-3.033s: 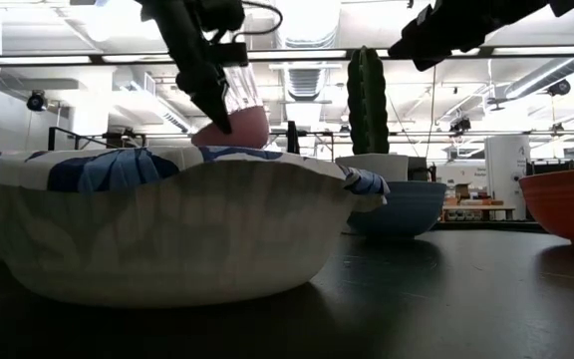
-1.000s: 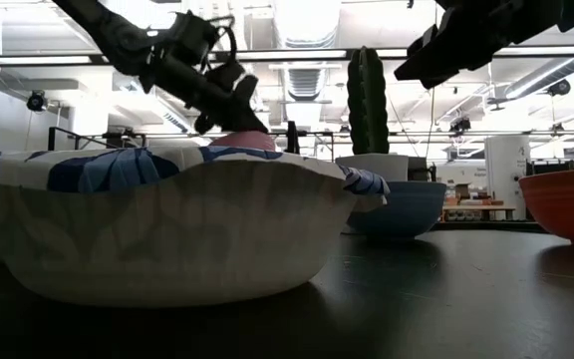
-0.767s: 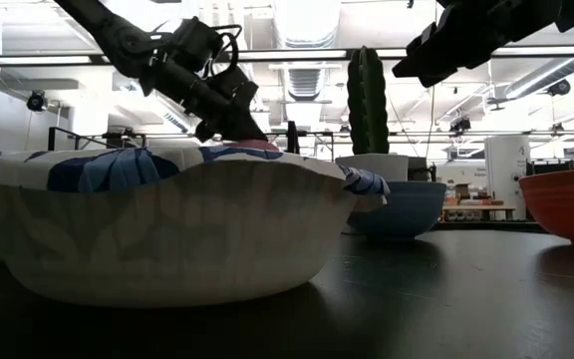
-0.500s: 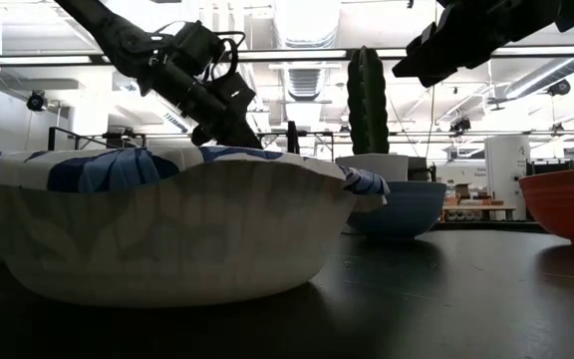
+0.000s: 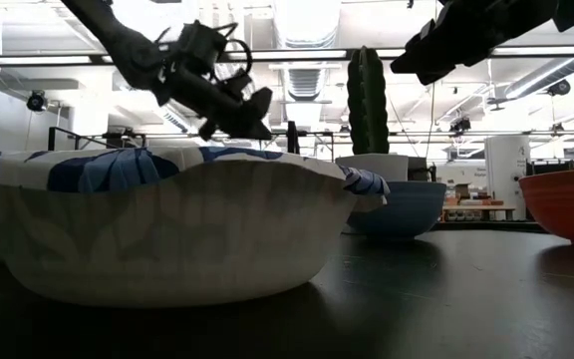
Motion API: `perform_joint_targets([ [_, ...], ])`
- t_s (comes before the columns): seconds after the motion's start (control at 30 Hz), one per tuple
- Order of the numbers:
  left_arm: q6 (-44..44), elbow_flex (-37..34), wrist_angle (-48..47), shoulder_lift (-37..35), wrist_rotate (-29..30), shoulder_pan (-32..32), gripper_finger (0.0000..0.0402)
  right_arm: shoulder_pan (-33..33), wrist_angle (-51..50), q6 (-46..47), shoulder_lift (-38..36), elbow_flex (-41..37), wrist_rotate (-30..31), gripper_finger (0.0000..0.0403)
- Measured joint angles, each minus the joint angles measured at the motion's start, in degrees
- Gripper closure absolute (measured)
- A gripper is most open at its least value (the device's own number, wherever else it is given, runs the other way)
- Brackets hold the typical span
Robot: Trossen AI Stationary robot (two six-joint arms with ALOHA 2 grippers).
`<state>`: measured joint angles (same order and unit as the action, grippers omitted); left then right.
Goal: Place and stack bowls onto a shelf
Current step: Stack the pink bowl on top of the green bowl on the shelf, then stack the center white patterned paper bowl on top of the white patterned paper bowl on the shelf
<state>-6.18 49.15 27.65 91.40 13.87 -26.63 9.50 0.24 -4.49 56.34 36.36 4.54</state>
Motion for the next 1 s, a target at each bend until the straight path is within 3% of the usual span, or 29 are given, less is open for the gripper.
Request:
perform_joint_targets([
  [0.27,-2.08,0.03,8.22,6.65,0.15,0.00,0.0400,0.00,0.11,0.18,0.00,0.00,0.01,0.0394],
  [0.63,-2.93,1.09,8.42,9.75,0.15,0.02,0.0400,0.00,0.08,0.00,0.00,-0.02,0.00,0.0394],
  [0.83,-3.18,1.02,6.98,6.45,0.11,0.09,0.0400,0.00,0.08,-0.04,0.00,-0.02,0.01,0.0394],
  [1.0,-3.38,0.98,-2.41,-2.43,-1.81,1.32,0.0400,0.00,0.08,-0.93,0.00,-0.04,0.00,0.0394],
])
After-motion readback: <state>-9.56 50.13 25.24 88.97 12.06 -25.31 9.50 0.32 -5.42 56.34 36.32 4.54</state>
